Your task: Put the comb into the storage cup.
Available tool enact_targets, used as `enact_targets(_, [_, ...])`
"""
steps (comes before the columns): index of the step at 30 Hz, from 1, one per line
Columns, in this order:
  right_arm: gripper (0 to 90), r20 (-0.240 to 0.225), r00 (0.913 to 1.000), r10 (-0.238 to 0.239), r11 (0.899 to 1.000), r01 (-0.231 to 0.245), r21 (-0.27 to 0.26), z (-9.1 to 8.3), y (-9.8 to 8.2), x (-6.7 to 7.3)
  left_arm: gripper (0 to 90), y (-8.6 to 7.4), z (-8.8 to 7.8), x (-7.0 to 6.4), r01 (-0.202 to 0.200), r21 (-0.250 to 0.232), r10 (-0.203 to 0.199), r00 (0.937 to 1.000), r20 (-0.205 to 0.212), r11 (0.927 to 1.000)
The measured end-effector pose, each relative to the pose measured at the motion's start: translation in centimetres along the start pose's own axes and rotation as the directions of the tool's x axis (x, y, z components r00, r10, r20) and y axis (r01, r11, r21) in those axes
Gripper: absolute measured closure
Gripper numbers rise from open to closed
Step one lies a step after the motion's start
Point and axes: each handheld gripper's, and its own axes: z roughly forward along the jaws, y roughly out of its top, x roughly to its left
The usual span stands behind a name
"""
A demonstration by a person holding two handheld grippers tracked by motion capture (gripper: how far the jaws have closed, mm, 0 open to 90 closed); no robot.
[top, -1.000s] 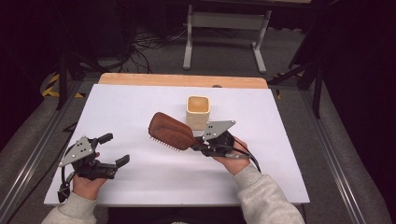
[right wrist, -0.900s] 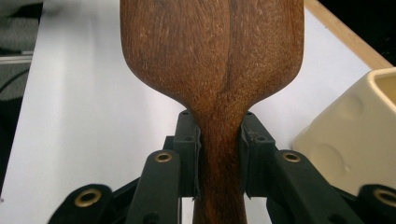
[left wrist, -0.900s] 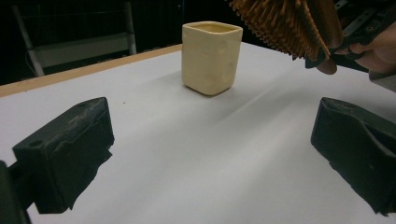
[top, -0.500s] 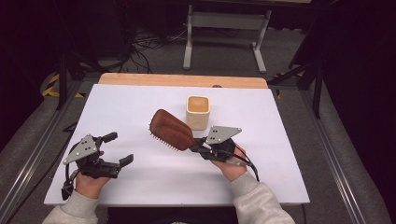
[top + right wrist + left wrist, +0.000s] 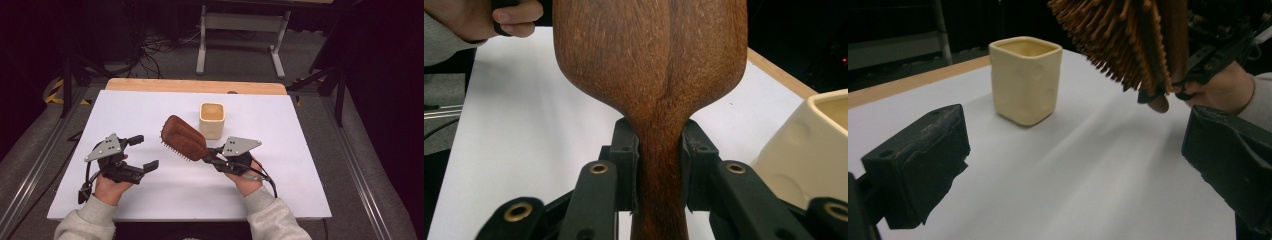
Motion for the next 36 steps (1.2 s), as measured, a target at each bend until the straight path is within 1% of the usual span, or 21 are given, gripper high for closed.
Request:
enact_targets(1, [72.3,-0.002,1.0000,0.002,1.000,-0.002,-0.001,0.0,0.0,0.0,0.0,0.2,0.3,-0.1,0.001,0.004,-0.001,1.0000,0.005,1.0000])
enact_targets(2, [72.3,-0.003,1.0000,0.002,1.000,-0.002,-0.001,0.0,0.0,0.0,0.0,0.6,0.7,-0.3,-0.008,0.005,0.008,1.0000,0.002,1.0000])
enact_targets(3, [72.3,0.004,1.0000,-0.002,1.000,0.002,0.000,0.0,-0.1,0.0,0.0,0.8,1.0,-0.3,-0.008,0.005,0.008,1.0000,0.004,1.0000])
enact_targets(4, [72.3,0.005,1.0000,-0.002,1.000,0.002,0.001,0.0,-0.1,0.1,0.0,1.1,1.4,-0.5,0.004,0.008,-0.004,1.0000,0.007,1.0000])
enact_targets(6, [72.3,0.006,1.0000,0.000,1.000,0.000,0.001,0.0,-0.2,0.1,0.0,1.5,2.1,-0.6,0.015,0.022,-0.015,0.9999,0.005,0.9996])
enact_targets(7, [72.3,0.007,1.0000,0.002,1.000,-0.002,-0.001,0.0,-0.2,0.0,0.0,1.7,2.4,-0.6,0.009,0.027,-0.009,1.0000,0.002,0.9996])
enact_targets(8, [72.3,0.006,1.0000,0.002,1.000,-0.002,-0.001,0.0,-0.2,0.0,0.0,1.8,2.8,-0.7,0.022,0.034,-0.022,0.9997,0.007,0.9992])
enact_targets(9, [72.3,0.010,1.0000,0.000,1.000,0.000,-0.001,0.0,-0.2,0.0,0.0,1.9,3.1,-0.7,0.026,0.039,-0.026,0.9996,0.012,0.9989])
enact_targets(11, [72.3,0.010,1.0000,-0.001,1.000,0.001,0.000,0.0,-0.2,0.0,0.0,2.1,3.7,-0.8,0.044,0.043,-0.046,0.9983,0.035,0.9981])
enact_targets(12, [72.3,0.014,0.9999,-0.003,1.000,0.003,0.000,0.0,-0.2,0.1,0.0,2.2,4.0,-0.9,0.032,0.040,-0.034,0.9986,0.040,0.9987])
enact_targets(14, [72.3,0.016,0.9999,-0.001,1.000,0.001,-0.002,0.0,-0.3,0.0,0.0,2.4,4.5,-1.3,0.037,0.042,-0.039,0.9978,0.053,0.9984])
enact_targets(16, [72.3,0.017,0.9999,0.001,1.000,-0.001,-0.005,-0.1,-0.3,0.0,0.0,2.6,5.0,-1.4,0.027,0.049,-0.029,0.9981,0.055,0.9985])
enact_targets(18, [72.3,0.024,0.9997,0.001,1.000,-0.001,-0.007,-0.1,-0.3,0.0,0.0,2.8,5.3,-1.5,0.027,0.048,-0.030,0.9982,0.052,0.9985])
enact_targets(20, [72.3,0.028,0.9996,0.002,1.000,-0.002,-0.009,-0.2,-0.4,0.0,0.0,2.9,5.6,-1.6,0.035,0.054,-0.038,0.9980,0.050,0.9979])
enact_targets(24, [72.3,0.032,0.9995,0.002,1.000,-0.002,-0.009,-0.2,-0.4,0.0,0.0,3.2,6.2,-1.6,0.038,0.066,-0.041,0.9983,0.042,0.9971])
enact_targets(27, [72.3,0.038,0.9993,0.005,1.000,-0.005,-0.008,-0.1,-0.4,0.0,0.0,3.3,6.7,-1.7,0.061,0.084,-0.066,0.9964,0.054,0.9946])
enact_targets(28, [72.3,0.039,0.9992,0.006,1.000,-0.006,-0.007,-0.1,-0.5,0.0,0.0,3.4,6.9,-1.6,0.057,0.083,-0.061,0.9970,0.048,0.9949])
enact_targets(30, [72.3,0.044,0.9990,0.009,1.000,-0.008,-0.006,-0.1,-0.5,-0.1,0.0,3.4,7.1,-1.7,0.066,0.080,-0.070,0.9964,0.048,0.9946])
enact_targets(32, [72.3,0.053,0.9986,0.001,1.000,-0.001,-0.003,-0.1,-0.6,0.0,0.0,3.4,7.3,-1.8,0.062,0.080,-0.066,0.9967,0.047,0.9948])
enact_targets(34, [72.3,0.053,0.9986,0.001,1.000,-0.001,0.000,0.0,-0.6,0.1,0.0,3.4,7.5,-1.9,0.069,0.078,-0.072,0.9963,0.047,0.9946])
enact_targets(36, [72.3,0.055,0.9985,0.001,1.000,-0.001,0.004,0.1,-0.6,0.1,0.1,3.5,7.6,-1.9,0.061,0.084,-0.065,0.9968,0.046,0.9946])
